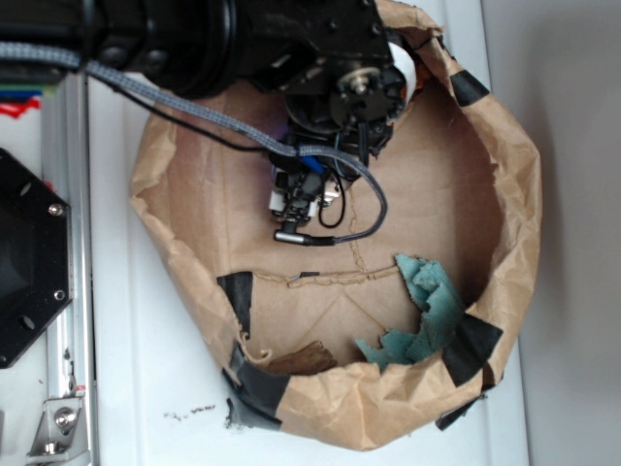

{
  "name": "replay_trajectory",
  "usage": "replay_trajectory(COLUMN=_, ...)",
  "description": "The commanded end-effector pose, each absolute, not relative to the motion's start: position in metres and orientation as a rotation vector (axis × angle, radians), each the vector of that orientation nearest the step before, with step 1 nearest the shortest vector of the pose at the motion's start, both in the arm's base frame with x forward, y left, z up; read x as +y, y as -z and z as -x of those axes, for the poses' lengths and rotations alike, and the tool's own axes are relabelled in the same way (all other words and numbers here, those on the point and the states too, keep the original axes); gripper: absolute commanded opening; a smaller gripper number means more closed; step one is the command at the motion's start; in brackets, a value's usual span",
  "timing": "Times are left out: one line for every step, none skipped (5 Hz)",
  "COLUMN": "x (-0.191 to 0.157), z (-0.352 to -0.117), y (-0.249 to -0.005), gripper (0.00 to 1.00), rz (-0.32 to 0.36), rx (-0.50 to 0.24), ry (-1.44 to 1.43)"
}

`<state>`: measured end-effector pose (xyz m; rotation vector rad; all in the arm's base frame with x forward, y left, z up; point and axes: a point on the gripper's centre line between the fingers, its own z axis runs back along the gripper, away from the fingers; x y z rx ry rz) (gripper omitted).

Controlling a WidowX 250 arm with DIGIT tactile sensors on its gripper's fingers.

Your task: Grab the silver keys.

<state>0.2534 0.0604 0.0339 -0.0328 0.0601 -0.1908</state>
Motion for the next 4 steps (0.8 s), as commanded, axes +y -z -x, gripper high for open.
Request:
replay_trajectory(x=0.0522, z=-0.2622, y=-0.0313, gripper=1.00, rz=0.028, rx=-0.017, ry=0.173)
replay_trajectory(x=0.0505, z=-0.2608, y=-0.0283, gripper=1.00, rz=0.033, rx=-0.027, ry=0.169)
replay_trajectory(x=0.0491, z=-0.2617, y=-0.0285, gripper=0.50, rz=0.043, rx=-0.031, ry=0.170)
replay_trajectory(x=0.0488, z=-0.2624, y=-0.0259, gripper=0.00, rz=0.038, rx=-0.026, ry=0.149)
